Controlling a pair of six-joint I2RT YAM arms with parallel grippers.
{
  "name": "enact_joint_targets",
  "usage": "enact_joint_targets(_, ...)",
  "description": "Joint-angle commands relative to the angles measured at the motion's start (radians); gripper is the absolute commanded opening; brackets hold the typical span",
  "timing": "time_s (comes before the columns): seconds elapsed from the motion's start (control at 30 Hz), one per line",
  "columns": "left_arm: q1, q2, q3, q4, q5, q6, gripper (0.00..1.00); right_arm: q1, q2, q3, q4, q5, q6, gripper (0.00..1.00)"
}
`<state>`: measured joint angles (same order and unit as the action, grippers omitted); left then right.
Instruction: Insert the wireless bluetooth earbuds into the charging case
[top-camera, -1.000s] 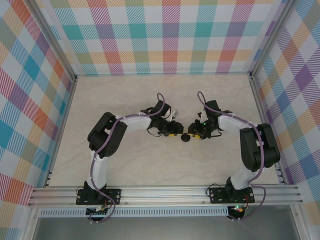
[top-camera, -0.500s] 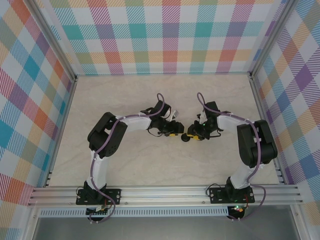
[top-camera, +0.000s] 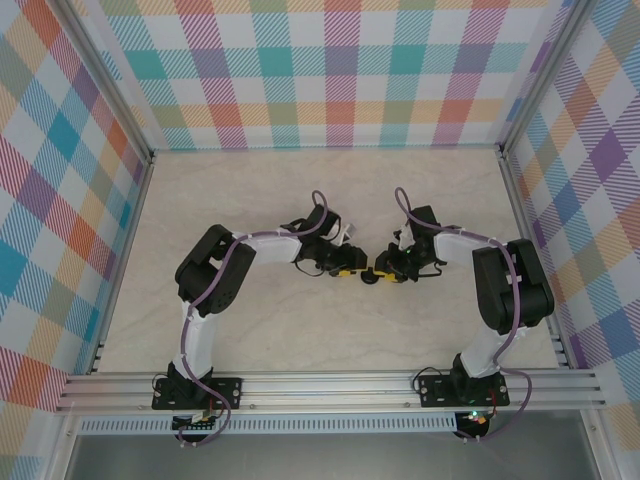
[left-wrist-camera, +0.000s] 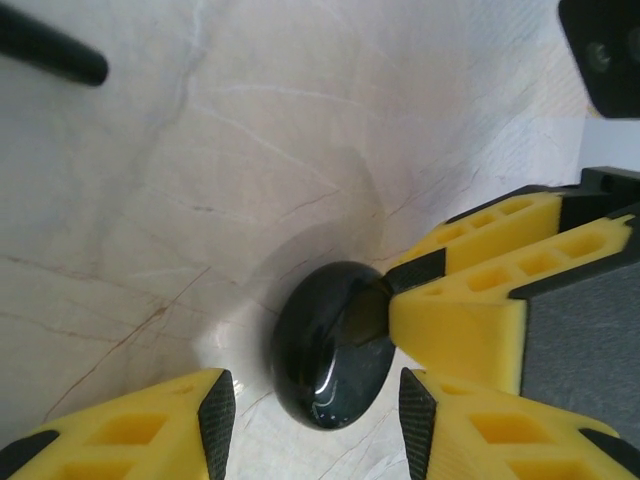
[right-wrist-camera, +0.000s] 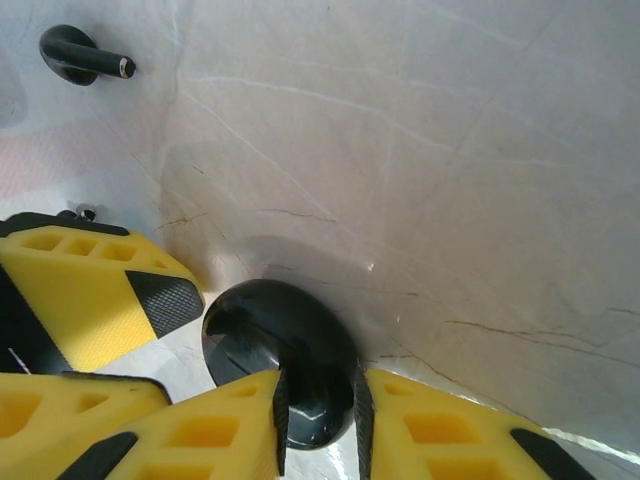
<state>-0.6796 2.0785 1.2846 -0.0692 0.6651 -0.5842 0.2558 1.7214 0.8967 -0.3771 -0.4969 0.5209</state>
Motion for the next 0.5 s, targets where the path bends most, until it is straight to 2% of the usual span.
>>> enact_joint_targets(0.0, -0.015, -0.002, -0.023, 0.02, 0.02, -0.013, 0.48, -0.005, -0.007, -0.025, -0.005, 0.003, 0.013, 0.26)
enact_joint_targets(0.3, -0.017, -0.003, -0.044, 0.045, 0.031, -0.028, 0.48, -0.007, -0.034, -0.036, -0.008, -0.004, 0.014, 0.33)
enact_joint_targets(0.47, -0.02, 0.003, -0.043, 0.052, 0.04, -0.033, 0.48, -0.006, -0.052, -0.045, -0.008, -0.017, 0.015, 0.33)
